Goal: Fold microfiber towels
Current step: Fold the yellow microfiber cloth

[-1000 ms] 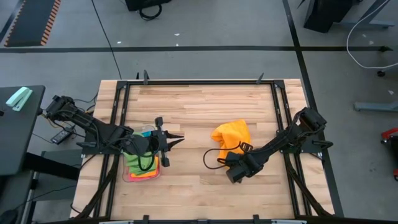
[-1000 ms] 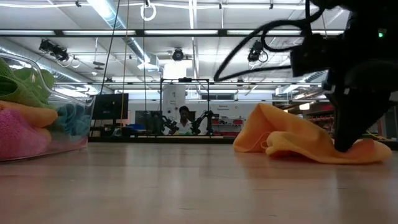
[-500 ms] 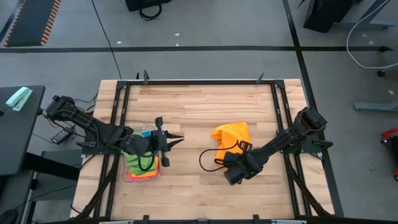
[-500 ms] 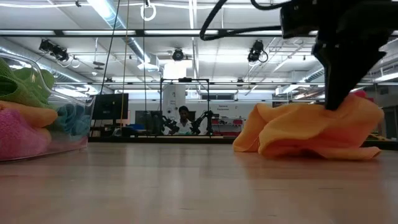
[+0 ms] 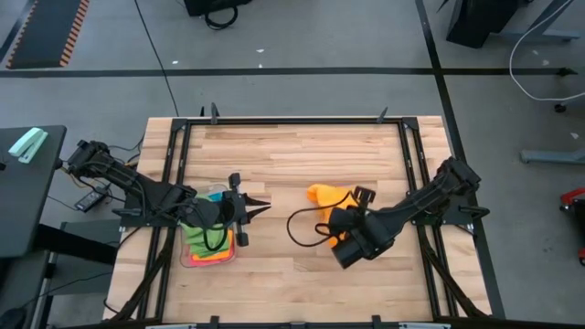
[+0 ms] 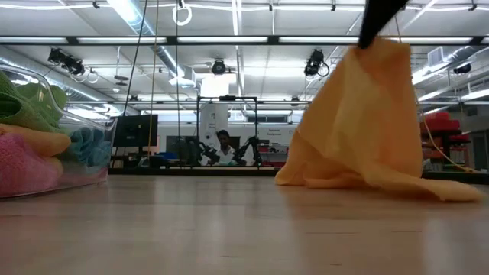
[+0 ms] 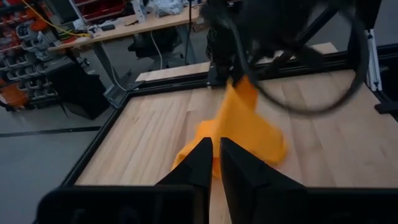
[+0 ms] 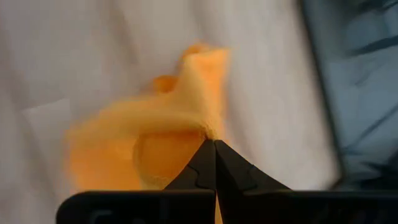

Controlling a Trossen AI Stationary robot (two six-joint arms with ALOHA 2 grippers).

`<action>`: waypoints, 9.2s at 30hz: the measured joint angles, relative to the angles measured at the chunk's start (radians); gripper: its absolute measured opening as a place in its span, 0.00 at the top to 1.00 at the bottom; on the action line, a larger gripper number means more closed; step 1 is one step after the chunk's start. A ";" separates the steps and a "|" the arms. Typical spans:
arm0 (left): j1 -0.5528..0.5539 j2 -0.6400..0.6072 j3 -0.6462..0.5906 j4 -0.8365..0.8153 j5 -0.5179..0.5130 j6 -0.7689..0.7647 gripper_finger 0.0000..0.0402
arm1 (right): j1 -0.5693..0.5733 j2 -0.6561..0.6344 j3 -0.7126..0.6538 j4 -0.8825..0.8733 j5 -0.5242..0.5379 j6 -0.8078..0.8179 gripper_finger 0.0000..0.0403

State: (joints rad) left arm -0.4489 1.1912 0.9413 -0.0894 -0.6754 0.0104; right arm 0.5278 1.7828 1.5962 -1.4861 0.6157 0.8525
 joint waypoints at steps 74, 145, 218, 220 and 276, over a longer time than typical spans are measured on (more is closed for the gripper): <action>0.586 0.437 -0.001 0.400 0.735 0.243 0.54 | -0.401 -0.251 0.290 0.360 0.287 -0.654 0.99; 0.357 0.266 0.043 -0.035 -0.111 0.419 0.96 | -0.464 -0.250 -0.185 0.183 0.089 -0.816 0.99; -0.104 0.596 0.043 0.036 0.446 -0.122 0.70 | -0.050 -0.251 -0.704 1.164 -0.403 -0.443 0.56; -0.114 0.596 0.044 0.059 0.446 -0.107 0.65 | -0.038 -0.251 -0.704 1.164 -0.403 -0.429 0.56; -0.005 0.597 0.043 -0.093 0.343 -0.187 0.81 | 0.040 -0.257 -0.961 1.182 -0.469 -0.119 0.60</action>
State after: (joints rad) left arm -0.4538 1.7878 0.9840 -0.1820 -0.3320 -0.1769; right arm 0.5674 1.5261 0.6356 -0.3045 0.1466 0.7335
